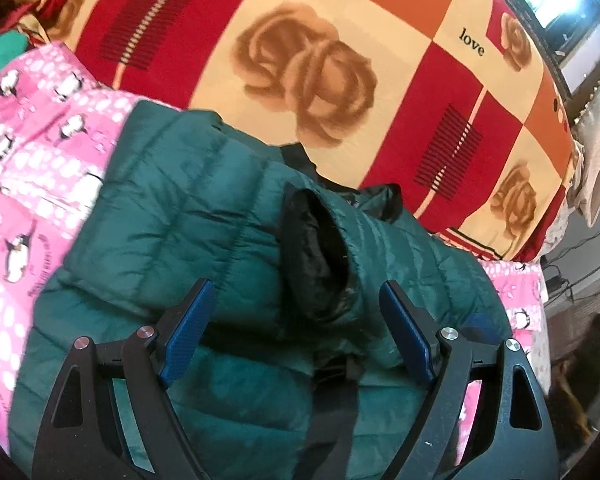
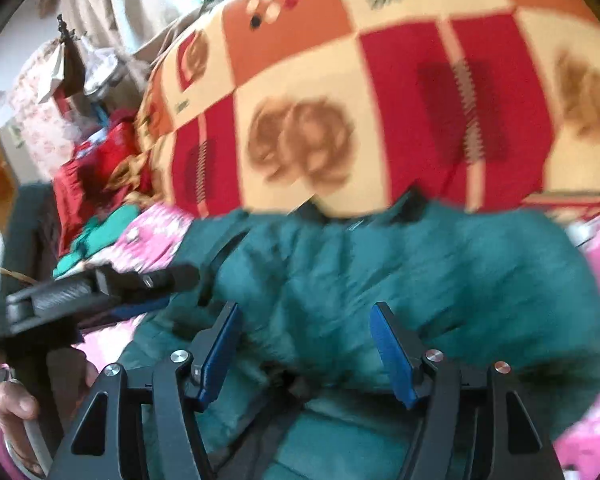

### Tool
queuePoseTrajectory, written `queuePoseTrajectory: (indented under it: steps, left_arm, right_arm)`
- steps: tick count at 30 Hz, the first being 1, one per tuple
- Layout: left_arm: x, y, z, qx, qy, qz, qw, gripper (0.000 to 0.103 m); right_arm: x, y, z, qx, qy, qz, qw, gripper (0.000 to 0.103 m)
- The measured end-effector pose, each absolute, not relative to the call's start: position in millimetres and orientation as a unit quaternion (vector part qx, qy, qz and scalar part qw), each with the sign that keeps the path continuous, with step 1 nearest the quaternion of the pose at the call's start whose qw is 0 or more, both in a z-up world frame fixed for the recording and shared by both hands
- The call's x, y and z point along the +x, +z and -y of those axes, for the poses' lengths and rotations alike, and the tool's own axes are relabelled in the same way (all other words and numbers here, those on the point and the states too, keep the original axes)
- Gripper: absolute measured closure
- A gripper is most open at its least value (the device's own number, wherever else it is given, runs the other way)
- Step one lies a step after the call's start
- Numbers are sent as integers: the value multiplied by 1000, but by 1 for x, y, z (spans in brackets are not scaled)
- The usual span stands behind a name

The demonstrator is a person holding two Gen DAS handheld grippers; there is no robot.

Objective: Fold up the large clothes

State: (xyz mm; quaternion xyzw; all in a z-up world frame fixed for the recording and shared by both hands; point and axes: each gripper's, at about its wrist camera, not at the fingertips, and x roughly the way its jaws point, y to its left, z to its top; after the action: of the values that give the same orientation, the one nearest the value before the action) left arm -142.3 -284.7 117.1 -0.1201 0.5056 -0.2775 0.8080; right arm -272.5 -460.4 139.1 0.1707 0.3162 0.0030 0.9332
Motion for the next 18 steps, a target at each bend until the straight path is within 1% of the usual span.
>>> queuePoseTrajectory:
  steps: [3,6,9,10,11,12,13,14,15,18]
  left_arm:
    - [-139,111,300,-126,-273,-517,802,19]
    - [-136,101,317,-100,-253,-534,800,19]
    - [-135,93,335,-66,-237,-529,812,19]
    - [-136,93,338,-57,-239,-524,816,26]
    - [-137,95,342,-45,-243,-515,821,40]
    - [-139,98,346,-22,-244,-507,827,71]
    - [-140,102,349,-3,-244,-501,830,80]
    - [-140,107,348,2,-247,-495,833,81]
    - [-139,115,344,6,-248,-480,841,87]
    - [-134,134,331,23,-234,-443,865,89]
  right_arm:
    - [-288,161,476,155,-32,-296,942,39]
    - [-300,173,499,156,-67,-283,944,37]
    - [-308,174,524,172,-90,-283,939,37]
    - [-310,172,532,179,-98,-285,936,37]
    - [-311,170,540,187,-105,-287,933,37]
    - [-313,169,545,193,-109,-289,931,37]
    - [-314,166,552,201,-112,-292,928,37]
    - [-314,162,559,209,-115,-300,924,37]
    - [-314,160,562,212,-117,-305,921,37]
    - [-311,147,570,224,-121,-323,912,37]
